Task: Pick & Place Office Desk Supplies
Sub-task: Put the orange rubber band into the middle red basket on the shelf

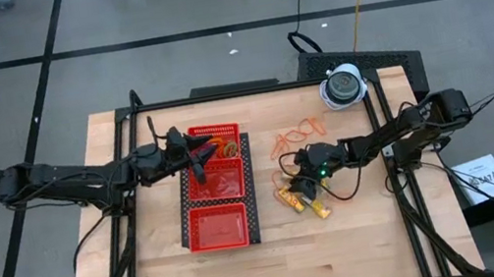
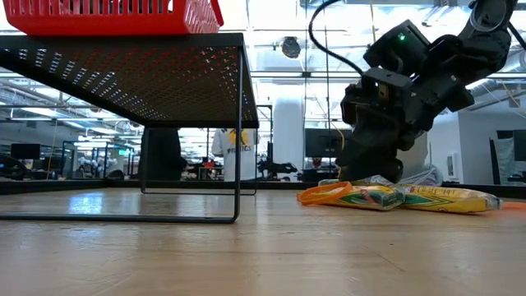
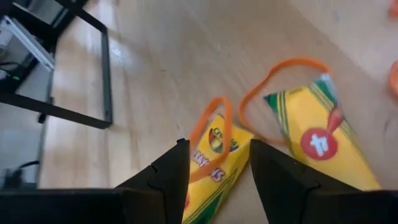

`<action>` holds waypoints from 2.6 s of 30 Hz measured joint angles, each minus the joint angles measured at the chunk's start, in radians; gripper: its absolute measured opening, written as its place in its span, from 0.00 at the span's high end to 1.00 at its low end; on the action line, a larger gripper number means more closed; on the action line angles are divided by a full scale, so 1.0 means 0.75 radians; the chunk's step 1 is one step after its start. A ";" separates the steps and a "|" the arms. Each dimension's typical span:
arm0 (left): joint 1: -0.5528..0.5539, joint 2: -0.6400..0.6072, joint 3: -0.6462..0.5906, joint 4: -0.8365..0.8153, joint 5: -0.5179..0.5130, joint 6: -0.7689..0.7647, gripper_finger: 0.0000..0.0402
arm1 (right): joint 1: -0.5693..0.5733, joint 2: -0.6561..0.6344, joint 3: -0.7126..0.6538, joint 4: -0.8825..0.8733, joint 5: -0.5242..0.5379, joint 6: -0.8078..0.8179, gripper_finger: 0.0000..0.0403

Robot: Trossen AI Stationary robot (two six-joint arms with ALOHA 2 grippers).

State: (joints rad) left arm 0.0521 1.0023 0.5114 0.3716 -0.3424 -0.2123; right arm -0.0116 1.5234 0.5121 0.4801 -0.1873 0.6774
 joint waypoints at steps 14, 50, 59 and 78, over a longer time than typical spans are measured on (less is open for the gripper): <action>0.000 0.000 0.000 0.001 -0.001 -0.001 0.56 | 0.098 0.023 0.001 0.023 0.115 -0.116 0.62; 0.000 0.000 0.000 0.030 -0.001 -0.001 0.56 | 0.110 0.160 0.001 0.187 0.179 -0.303 0.99; 0.000 0.000 0.000 0.030 -0.001 -0.001 0.56 | 0.107 0.055 -0.001 0.214 0.179 -0.394 1.00; 0.000 0.000 0.000 0.067 0.000 -0.009 0.56 | 0.102 -0.303 0.000 0.210 0.182 -0.688 1.00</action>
State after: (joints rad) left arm 0.0521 1.0022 0.5114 0.4217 -0.3424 -0.2188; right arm 0.0650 1.2962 0.5121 0.6376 -0.0506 0.1613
